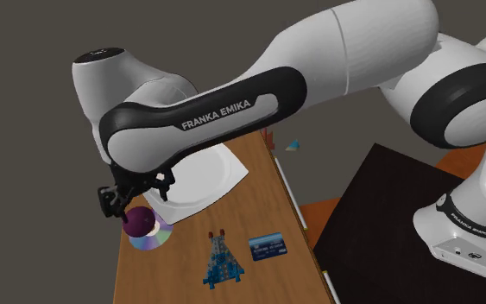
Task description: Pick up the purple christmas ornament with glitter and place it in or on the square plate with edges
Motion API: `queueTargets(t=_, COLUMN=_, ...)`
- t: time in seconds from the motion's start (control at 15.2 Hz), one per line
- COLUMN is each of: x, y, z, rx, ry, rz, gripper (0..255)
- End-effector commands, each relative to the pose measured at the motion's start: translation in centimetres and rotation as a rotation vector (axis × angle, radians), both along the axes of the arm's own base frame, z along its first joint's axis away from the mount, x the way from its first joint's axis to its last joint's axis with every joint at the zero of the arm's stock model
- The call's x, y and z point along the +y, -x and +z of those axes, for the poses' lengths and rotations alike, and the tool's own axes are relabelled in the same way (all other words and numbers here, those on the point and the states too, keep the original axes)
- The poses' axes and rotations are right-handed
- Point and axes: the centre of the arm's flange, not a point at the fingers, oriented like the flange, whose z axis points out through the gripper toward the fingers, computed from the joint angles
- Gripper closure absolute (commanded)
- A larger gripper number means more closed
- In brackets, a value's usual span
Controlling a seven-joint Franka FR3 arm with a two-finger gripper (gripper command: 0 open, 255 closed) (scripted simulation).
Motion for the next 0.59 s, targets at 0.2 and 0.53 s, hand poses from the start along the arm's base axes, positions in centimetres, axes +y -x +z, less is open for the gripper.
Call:
queueTargets(t=0.2, x=1.0, y=0.2, z=-2.6, rx=0.017, ry=-0.001, rz=-0.01, gripper=0)
queueTargets(t=0.53, x=1.4, y=0.4, z=-4.5, rx=0.017, ry=-0.001, rz=-0.01, gripper=0)
